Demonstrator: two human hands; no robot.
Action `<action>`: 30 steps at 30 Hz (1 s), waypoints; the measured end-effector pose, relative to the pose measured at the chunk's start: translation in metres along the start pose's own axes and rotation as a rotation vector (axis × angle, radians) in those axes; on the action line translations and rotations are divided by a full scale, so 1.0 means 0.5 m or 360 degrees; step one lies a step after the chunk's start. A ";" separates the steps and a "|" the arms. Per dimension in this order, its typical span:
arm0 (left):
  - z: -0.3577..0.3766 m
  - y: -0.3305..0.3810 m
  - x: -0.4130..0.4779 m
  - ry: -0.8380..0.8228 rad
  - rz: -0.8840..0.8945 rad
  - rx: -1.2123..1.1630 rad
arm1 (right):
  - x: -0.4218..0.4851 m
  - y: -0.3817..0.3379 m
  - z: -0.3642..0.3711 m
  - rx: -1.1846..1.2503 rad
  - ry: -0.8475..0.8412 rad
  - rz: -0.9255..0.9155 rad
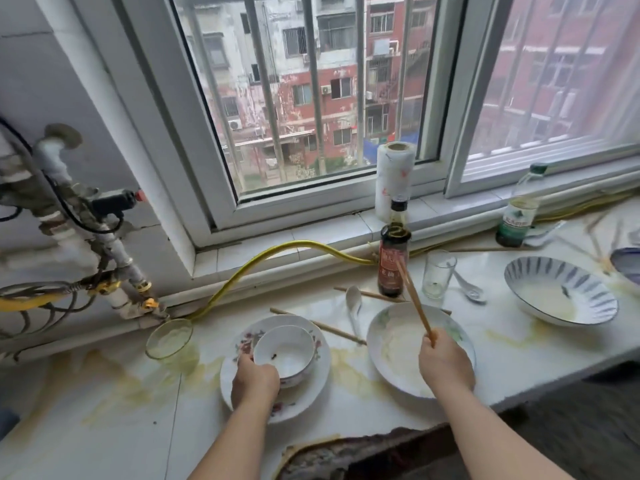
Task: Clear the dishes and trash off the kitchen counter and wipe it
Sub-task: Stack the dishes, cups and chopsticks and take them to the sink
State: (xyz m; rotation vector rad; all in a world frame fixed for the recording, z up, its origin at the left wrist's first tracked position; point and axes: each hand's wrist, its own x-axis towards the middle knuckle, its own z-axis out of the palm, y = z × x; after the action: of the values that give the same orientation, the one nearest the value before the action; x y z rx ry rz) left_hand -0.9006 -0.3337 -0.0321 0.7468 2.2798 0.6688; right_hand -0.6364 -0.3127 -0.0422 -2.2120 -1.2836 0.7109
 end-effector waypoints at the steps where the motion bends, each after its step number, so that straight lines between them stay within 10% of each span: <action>1: 0.003 -0.003 0.003 0.0022 -0.0015 -0.0004 | 0.006 0.009 -0.009 -0.0057 0.0030 0.0017; 17: 0.032 0.000 -0.024 0.0175 -0.0024 -0.0208 | 0.038 0.108 -0.053 -0.0334 -0.0051 0.0350; 30: -0.052 0.004 0.000 0.0269 0.0074 -0.0647 | -0.065 0.036 0.003 0.0278 -0.0026 0.0107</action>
State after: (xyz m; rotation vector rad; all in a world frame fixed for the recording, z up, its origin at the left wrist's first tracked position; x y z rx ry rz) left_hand -0.9180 -0.3393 -0.0135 0.5637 2.1733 1.2116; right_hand -0.6397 -0.3491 -0.0486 -2.1199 -1.1143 0.8351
